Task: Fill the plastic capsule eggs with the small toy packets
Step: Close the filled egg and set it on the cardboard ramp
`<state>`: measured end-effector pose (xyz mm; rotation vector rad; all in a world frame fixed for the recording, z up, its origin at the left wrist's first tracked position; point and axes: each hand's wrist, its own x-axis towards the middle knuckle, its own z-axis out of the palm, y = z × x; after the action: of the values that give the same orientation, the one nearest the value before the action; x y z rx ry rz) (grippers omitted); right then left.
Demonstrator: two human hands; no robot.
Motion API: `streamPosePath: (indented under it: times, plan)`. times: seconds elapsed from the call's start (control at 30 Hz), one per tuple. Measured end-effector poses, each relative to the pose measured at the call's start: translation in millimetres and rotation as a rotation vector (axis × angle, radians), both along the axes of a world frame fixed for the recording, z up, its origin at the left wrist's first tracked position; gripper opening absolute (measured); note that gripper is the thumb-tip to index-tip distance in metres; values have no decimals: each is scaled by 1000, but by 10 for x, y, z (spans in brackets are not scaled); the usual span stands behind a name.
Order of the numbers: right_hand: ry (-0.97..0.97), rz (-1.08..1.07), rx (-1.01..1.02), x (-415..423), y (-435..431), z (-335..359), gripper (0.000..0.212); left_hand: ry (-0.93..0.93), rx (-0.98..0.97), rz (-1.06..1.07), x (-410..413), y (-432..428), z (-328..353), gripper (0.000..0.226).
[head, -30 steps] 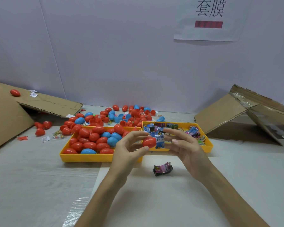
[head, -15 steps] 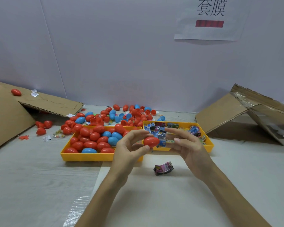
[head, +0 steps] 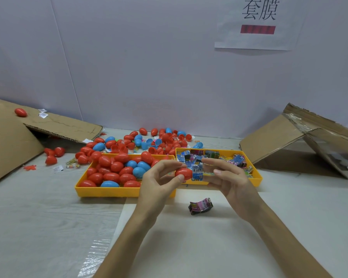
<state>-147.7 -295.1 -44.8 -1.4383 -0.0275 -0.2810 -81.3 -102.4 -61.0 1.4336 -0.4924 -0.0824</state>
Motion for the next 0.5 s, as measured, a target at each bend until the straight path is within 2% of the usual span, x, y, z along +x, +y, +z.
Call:
streamPosePath:
  times: [0.5]
  plan:
    - [-9, 2, 18, -9, 0, 1, 37, -9, 12, 4, -13, 2, 12, 27]
